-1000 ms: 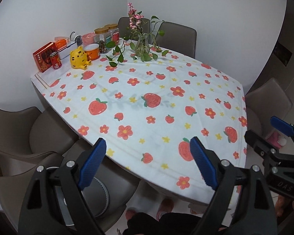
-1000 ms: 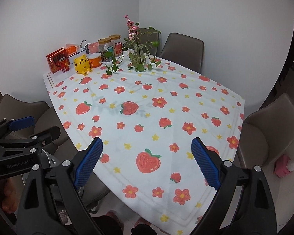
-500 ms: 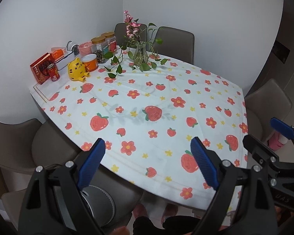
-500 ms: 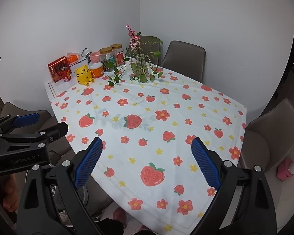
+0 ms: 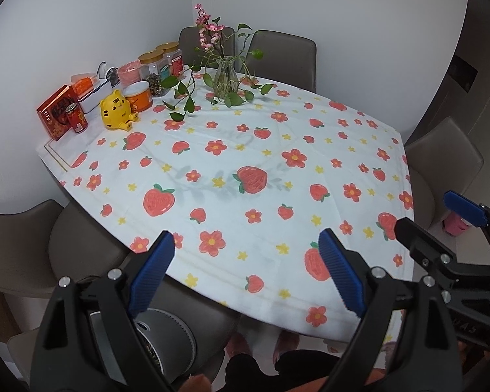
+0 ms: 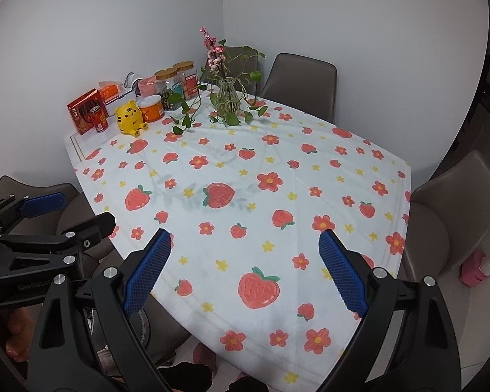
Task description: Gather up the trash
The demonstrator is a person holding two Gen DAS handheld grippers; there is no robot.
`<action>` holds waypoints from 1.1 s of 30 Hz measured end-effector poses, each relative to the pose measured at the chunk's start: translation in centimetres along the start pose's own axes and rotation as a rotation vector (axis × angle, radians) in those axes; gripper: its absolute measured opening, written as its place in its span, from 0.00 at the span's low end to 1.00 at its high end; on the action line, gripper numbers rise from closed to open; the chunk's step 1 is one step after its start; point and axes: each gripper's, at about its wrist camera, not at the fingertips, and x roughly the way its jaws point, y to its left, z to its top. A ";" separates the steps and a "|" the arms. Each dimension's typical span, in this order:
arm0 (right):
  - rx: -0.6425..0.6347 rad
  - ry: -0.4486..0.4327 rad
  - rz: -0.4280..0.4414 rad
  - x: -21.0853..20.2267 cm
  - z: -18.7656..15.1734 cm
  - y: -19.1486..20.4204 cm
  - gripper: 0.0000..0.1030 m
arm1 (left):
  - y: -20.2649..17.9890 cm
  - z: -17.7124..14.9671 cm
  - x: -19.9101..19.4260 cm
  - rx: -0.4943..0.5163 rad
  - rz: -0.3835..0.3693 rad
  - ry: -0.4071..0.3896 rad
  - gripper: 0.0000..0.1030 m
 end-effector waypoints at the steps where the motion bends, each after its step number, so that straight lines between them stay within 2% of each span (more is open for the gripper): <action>1: 0.000 0.002 0.001 0.0 0.0 0.0 0.86 | 0.0 0.0 0.0 0.002 0.001 0.000 0.87; 15: -0.002 -0.006 -0.002 0.1 0.1 0.1 0.86 | 0.8 -0.2 0.1 -0.009 0.034 -0.006 0.87; 33: -0.002 -0.008 -0.001 0.1 0.4 -0.2 0.86 | 0.6 0.2 -0.5 -0.005 0.040 -0.018 0.87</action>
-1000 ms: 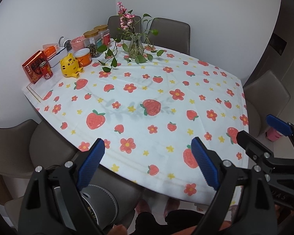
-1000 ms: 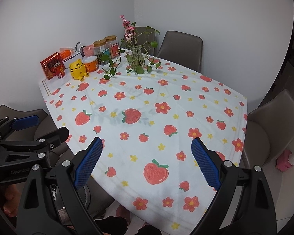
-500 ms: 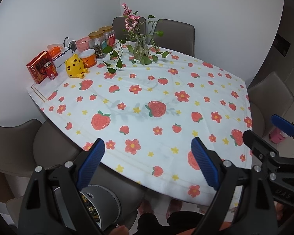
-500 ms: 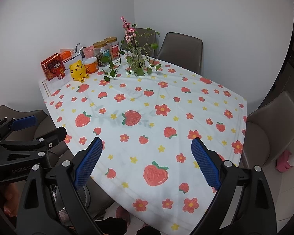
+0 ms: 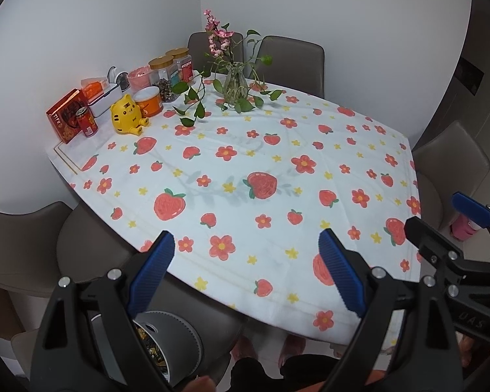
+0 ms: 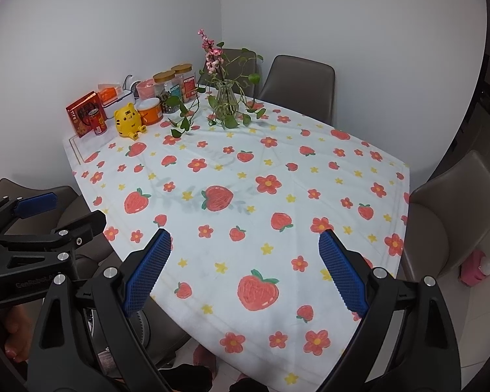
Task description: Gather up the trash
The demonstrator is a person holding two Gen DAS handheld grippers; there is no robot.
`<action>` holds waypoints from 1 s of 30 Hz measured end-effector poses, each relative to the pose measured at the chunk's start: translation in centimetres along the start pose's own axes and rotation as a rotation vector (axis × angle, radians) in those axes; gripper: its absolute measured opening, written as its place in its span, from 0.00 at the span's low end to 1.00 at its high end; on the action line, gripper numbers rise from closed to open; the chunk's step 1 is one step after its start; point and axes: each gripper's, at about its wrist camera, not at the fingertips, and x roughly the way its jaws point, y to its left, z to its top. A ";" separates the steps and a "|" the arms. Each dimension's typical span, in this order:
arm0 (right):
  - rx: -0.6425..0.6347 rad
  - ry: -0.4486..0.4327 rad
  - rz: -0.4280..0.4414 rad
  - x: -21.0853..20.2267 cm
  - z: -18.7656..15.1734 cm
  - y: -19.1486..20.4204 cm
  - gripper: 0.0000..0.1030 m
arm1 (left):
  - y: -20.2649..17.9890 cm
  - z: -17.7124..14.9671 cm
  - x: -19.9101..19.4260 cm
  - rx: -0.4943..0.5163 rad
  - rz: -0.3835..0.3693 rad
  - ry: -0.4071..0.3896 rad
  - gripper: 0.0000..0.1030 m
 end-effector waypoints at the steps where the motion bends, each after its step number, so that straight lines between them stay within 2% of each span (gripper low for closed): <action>1: 0.000 0.000 0.000 0.0 0.0 0.0 0.86 | 0.0 0.0 0.0 0.000 0.002 0.000 0.87; 22: -0.001 -0.001 0.002 0.1 0.2 -0.3 0.86 | 0.0 0.0 -0.1 0.000 0.000 -0.001 0.87; 30: -0.002 -0.003 -0.001 0.1 0.1 -0.2 0.86 | 0.0 1.1 -0.3 0.002 0.011 -0.009 0.87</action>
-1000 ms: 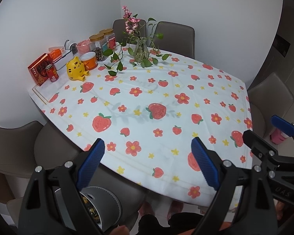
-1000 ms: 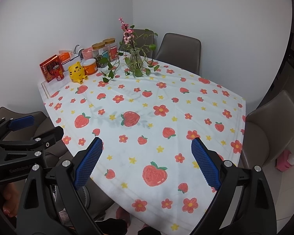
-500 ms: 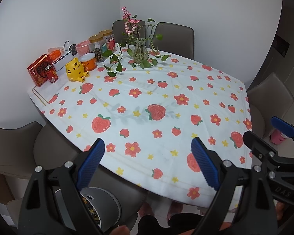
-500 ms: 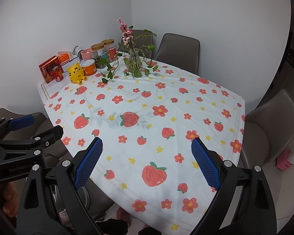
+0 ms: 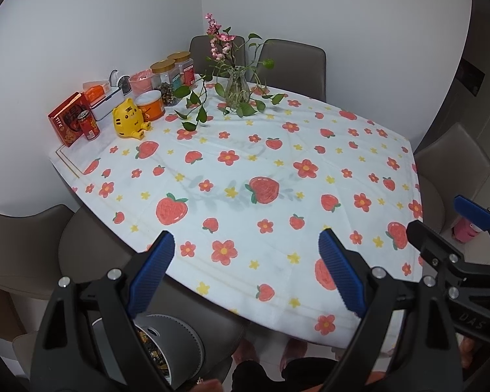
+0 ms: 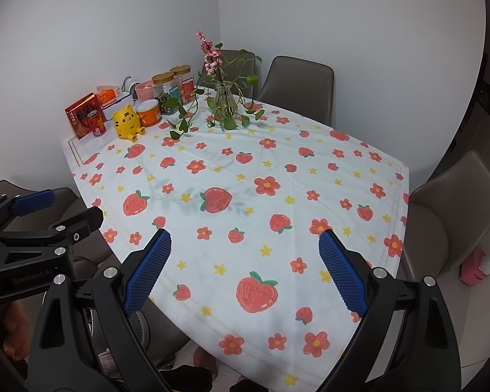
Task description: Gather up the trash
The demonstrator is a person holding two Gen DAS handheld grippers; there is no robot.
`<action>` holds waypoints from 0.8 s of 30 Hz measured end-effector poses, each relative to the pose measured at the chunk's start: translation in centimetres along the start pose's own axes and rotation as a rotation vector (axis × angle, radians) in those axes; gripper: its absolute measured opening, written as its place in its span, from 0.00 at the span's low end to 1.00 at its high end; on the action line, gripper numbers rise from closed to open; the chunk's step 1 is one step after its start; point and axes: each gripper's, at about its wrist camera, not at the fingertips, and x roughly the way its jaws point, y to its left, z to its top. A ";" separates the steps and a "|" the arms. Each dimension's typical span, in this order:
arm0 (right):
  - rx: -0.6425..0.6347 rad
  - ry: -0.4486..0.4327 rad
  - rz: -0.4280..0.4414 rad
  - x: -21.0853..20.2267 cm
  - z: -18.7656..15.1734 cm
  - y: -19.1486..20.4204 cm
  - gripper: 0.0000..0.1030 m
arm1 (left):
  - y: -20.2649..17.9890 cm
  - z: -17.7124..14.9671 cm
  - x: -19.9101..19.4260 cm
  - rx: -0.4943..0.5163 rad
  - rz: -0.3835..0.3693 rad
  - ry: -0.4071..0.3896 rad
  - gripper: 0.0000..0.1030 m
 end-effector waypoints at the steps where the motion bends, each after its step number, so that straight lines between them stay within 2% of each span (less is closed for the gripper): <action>1: 0.000 -0.001 -0.002 -0.1 0.1 -0.1 0.86 | 0.0 -0.1 0.0 -0.001 0.000 0.000 0.87; 10: -0.001 -0.004 -0.008 -0.2 0.6 -0.4 0.86 | 0.0 0.5 -0.2 -0.017 -0.011 -0.021 0.87; 24: -0.001 -0.005 -0.007 -0.2 0.5 -0.4 0.86 | -0.5 0.3 -0.3 0.021 -0.006 -0.048 0.87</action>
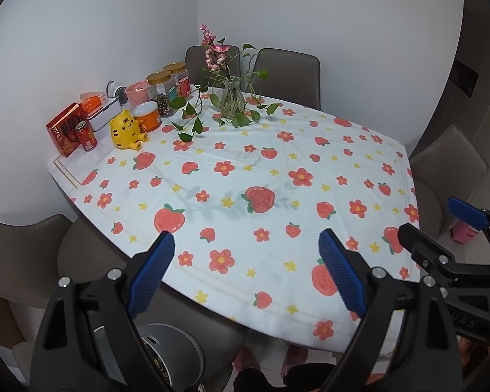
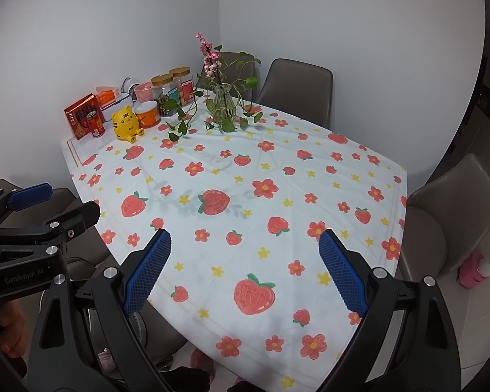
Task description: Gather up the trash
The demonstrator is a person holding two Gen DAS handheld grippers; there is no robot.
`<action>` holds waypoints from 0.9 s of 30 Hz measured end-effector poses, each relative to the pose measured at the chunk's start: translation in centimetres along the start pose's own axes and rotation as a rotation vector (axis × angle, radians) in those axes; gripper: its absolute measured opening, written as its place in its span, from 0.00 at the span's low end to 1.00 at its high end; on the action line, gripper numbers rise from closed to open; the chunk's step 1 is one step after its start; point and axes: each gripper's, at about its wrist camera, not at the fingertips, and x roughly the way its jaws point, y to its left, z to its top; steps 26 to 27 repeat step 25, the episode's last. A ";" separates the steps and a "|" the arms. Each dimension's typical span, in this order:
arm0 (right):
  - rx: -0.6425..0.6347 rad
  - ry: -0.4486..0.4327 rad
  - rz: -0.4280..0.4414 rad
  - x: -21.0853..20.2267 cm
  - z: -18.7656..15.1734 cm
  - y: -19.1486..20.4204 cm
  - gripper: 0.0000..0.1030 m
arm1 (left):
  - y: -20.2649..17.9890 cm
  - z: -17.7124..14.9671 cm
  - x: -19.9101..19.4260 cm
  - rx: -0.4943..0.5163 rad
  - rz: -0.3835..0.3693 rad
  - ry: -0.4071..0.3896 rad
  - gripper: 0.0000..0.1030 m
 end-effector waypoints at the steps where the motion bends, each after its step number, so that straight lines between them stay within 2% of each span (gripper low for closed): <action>1: -0.001 -0.001 0.000 0.0 0.0 0.0 0.86 | 0.0 -0.4 -0.2 0.001 0.000 0.000 0.87; 27: -0.003 -0.004 -0.001 0.0 -0.1 0.0 0.86 | -0.2 -0.7 -0.7 0.043 0.027 -0.014 0.87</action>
